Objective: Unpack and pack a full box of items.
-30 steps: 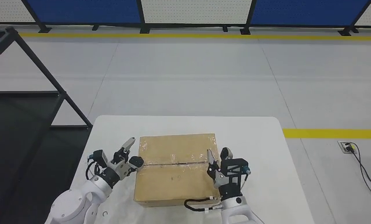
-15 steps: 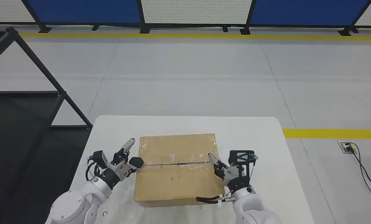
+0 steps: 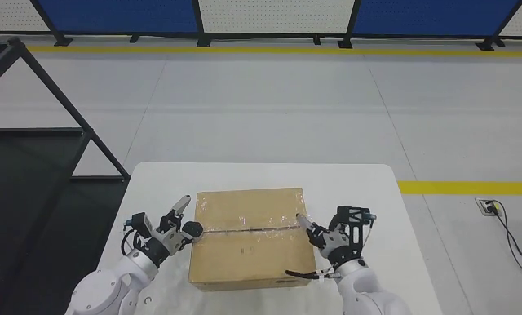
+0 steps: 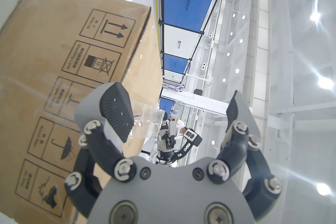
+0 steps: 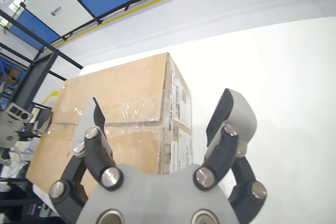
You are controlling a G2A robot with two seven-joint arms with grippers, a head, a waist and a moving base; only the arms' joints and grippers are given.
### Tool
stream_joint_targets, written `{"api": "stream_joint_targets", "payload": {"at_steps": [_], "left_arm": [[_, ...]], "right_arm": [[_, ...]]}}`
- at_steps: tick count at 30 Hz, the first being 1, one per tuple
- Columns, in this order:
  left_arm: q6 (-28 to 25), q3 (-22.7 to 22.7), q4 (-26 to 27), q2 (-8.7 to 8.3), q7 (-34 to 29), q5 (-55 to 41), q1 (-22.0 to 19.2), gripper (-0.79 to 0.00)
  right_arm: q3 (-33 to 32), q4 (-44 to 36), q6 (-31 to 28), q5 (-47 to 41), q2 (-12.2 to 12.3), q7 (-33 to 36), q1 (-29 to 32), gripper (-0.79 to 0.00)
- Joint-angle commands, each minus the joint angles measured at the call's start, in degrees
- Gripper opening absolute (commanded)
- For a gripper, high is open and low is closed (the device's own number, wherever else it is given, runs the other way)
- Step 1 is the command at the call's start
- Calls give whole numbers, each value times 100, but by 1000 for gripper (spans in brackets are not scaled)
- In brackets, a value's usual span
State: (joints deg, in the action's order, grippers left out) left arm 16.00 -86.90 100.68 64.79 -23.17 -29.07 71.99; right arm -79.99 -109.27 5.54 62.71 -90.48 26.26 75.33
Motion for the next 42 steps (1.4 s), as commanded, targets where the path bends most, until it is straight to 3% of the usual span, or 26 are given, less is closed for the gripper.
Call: {"api": "stream_joint_targets", "payload": {"at_steps": [1,5,9,18,20,22,42], "left_arm": [[0,-4,3,1,9,-11,5,0],[-16,-3,12,1,17,-7,13,0],[-15,-1,16,2,20,-7,13,0],[-7,7,2,4,28,-12,-12,0],[-6,8,-2,5,35,-21,-18,0],[-4,8,-5,5,36,-21,-22,0],[-12,-7,-16,3,5,-29,-21,0]], "right_arm": [[-180,27,-22,-584,11,287,-65,-480],[-392,154,-156,-1009,63,912,-261,-508],[-415,232,-109,-1132,91,1035,-357,-570],[-319,216,-28,-1205,160,1410,-423,-594],[-306,205,-37,-1229,174,1416,-422,-659],[-290,192,-33,-1245,186,1392,-417,-785],[20,24,256,-697,296,995,-400,-785]]}}
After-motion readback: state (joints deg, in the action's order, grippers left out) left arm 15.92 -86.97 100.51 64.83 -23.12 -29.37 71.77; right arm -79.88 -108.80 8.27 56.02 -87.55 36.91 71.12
